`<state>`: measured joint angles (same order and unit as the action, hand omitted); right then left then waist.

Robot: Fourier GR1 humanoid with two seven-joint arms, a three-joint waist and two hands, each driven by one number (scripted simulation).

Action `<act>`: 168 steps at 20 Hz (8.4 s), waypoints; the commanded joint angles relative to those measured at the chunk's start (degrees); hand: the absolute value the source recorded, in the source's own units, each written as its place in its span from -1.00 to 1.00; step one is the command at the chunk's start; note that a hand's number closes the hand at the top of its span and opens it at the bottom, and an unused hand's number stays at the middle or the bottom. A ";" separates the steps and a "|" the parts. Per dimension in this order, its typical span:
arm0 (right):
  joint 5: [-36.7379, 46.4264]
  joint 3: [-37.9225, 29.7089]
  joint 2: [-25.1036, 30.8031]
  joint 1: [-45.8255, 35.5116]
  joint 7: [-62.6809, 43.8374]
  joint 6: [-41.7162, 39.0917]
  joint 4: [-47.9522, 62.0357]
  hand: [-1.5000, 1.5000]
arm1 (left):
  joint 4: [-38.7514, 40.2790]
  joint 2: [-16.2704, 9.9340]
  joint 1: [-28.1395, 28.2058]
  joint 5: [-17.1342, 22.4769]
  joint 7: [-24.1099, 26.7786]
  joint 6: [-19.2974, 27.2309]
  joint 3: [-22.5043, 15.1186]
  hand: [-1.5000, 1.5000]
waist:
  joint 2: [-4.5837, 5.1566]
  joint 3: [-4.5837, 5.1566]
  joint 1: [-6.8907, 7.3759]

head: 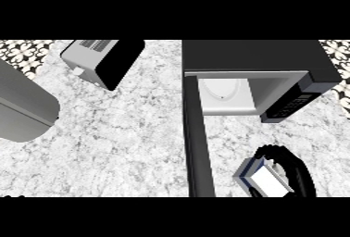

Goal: Pick up the milk, place it into the microwave and close the microwave

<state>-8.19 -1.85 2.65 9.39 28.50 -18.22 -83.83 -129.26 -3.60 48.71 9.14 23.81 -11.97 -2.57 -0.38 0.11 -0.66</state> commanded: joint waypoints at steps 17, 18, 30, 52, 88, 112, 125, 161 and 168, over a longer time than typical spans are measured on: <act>7.60 12.71 -2.64 -14.48 -16.04 33.42 -7.39 1.00 | 8.27 -0.51 -2.81 2.94 3.84 -6.34 9.22 -1.00 | 0.39 -0.09 1.40; 7.16 9.98 -2.64 -17.69 -15.71 34.36 -3.92 1.00 | 6.39 -3.28 -4.84 7.38 -0.90 -6.42 11.77 -1.00 | 0.53 -0.11 1.32; 3.75 -2.56 -1.37 -34.35 -4.15 31.22 29.59 1.00 | 2.59 0.09 -1.21 7.33 -2.30 -9.13 12.30 -1.00 | 0.58 -0.18 1.98; 17.03 -4.97 5.51 -60.59 16.43 50.77 66.72 1.00 | 13.42 -3.06 -8.95 10.24 -0.18 -15.16 19.80 -1.00 | 1.46 -0.16 4.28; 21.02 -7.72 11.91 -62.99 15.03 64.47 79.76 -1.00 | 19.80 -3.16 -21.48 5.69 -4.31 -12.37 17.72 -1.00 | 3.75 -0.43 7.82; 22.42 -7.50 7.53 -65.67 13.12 64.10 79.26 -1.00 | 24.33 -3.15 -24.98 3.48 -2.97 -12.70 17.37 -1.00 | 2.82 -0.35 6.37; 19.36 -10.83 8.69 -59.89 20.00 55.48 76.91 -1.00 | 20.19 -1.79 -21.36 3.45 -2.67 -13.04 17.46 -1.00 | 2.09 -0.37 4.67; 6.99 -5.82 1.13 -15.16 27.12 11.23 34.63 -1.00 | 14.74 3.48 -16.43 -14.47 -3.58 -19.34 -5.05 1.00 | -0.30 0.04 -1.14; 0.40 -5.77 4.58 -1.20 20.24 4.91 14.89 1.00 | 19.31 3.59 -27.72 -19.95 -9.02 -12.26 -12.54 1.00 | 0.15 -0.03 -0.55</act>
<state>-3.92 -6.99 5.22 1.84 52.47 -9.15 -59.11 -110.94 -0.14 25.17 -8.01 16.97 -26.61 -12.09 -0.41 0.11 -1.72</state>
